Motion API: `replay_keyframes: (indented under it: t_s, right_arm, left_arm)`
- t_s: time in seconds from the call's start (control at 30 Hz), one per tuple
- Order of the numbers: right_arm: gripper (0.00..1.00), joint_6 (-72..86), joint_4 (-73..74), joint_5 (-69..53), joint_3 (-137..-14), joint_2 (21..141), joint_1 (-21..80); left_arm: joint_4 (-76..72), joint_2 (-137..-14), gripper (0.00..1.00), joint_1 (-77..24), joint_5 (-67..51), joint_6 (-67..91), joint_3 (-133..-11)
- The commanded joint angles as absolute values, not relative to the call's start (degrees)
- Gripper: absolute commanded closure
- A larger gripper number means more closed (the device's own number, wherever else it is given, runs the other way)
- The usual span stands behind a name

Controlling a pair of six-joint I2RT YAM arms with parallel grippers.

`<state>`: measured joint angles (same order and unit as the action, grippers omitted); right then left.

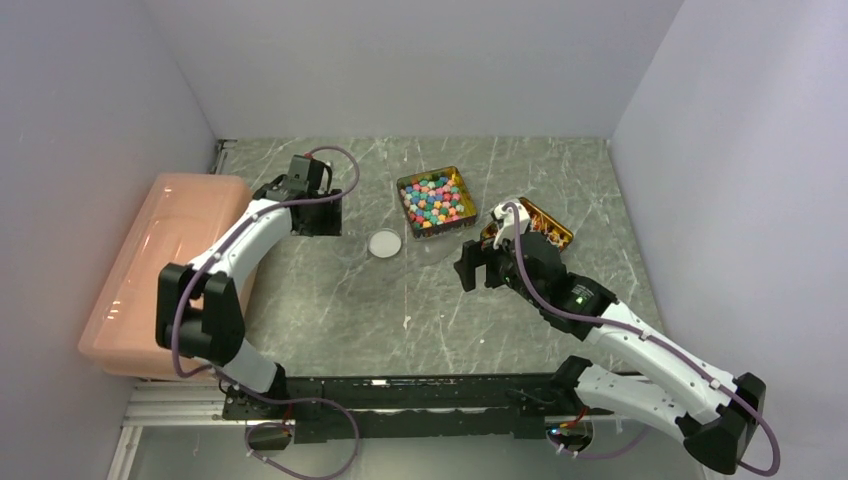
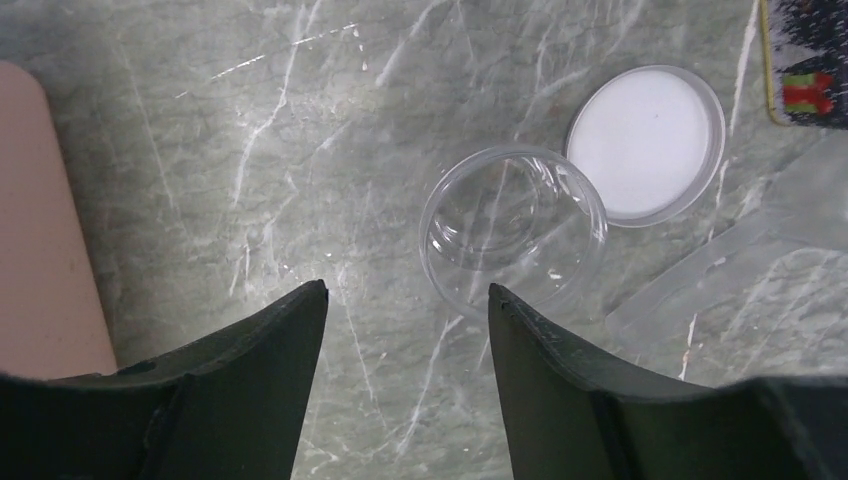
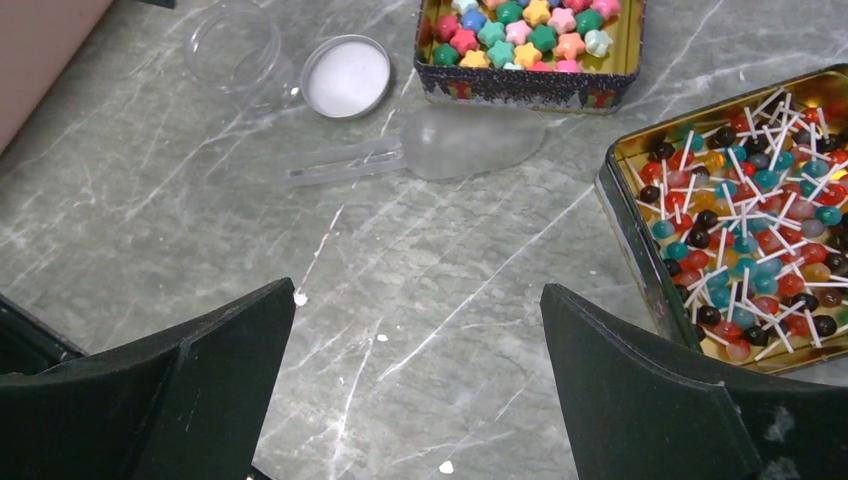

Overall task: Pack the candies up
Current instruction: Pick up the packing bottle from the center of the board.

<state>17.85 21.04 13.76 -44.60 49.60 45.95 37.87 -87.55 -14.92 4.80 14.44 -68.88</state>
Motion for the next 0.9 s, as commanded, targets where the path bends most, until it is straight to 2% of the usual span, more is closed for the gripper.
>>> replay_keyframes:
  t_s: [0.0,0.23,0.87]
  right_arm:
    - [0.02,18.32,20.53,12.33,-44.43,48.00,46.15]
    - [0.02,18.37,20.29,11.96,-44.03,48.47,46.15]
    - [0.02,19.23,21.03,12.48,-44.13,49.00,46.16]
  left_arm:
    - [39.58,-91.74,0.36,-14.46,2.54,14.59,-72.26]
    - [39.79,-95.96,0.41,-14.42,0.79,14.39,-71.90]
    - [40.60,-100.32,0.64,-14.50,-1.18,13.44,-73.75]
